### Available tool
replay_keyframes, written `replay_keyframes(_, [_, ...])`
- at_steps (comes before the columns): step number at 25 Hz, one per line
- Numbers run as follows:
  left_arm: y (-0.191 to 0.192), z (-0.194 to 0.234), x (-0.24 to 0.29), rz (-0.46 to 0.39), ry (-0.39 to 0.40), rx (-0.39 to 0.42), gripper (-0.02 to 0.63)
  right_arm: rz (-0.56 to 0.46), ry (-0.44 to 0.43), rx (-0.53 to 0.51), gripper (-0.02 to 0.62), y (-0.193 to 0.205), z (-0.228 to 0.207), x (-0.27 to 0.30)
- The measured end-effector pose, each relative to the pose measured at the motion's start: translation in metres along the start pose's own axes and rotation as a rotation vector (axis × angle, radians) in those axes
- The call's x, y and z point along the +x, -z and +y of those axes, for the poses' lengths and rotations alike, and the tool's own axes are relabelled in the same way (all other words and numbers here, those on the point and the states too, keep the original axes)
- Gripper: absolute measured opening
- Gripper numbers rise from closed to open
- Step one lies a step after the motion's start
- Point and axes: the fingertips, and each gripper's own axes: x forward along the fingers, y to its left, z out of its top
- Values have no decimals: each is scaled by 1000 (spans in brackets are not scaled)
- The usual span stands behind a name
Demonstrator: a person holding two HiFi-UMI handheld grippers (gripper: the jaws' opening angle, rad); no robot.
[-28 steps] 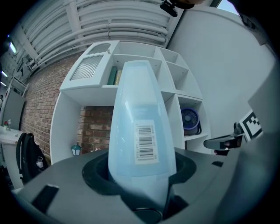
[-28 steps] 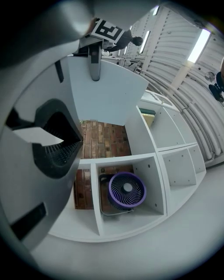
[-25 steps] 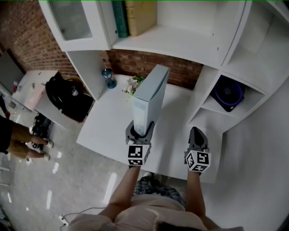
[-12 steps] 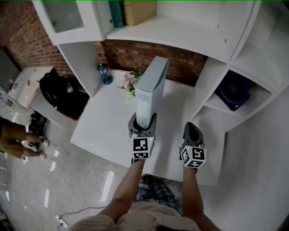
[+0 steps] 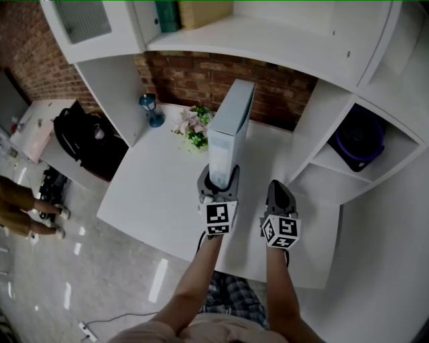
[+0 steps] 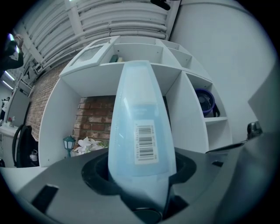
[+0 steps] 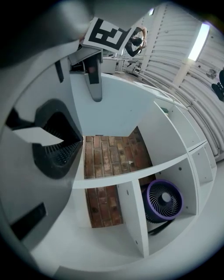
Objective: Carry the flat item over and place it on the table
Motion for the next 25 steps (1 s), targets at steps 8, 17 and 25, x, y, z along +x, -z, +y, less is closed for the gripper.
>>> replay_keyframes(8, [25, -6, 29, 2, -2, 8, 276, 8, -3, -2, 15, 15, -4, 14])
replay_keyframes(17, [35, -3, 58, -29, 5, 6, 288, 16, -2, 9, 15, 26, -9, 19])
replay_keyframes(25, [58, 1, 70, 10, 6, 7, 325, 21, -12, 8, 16, 31, -9, 14])
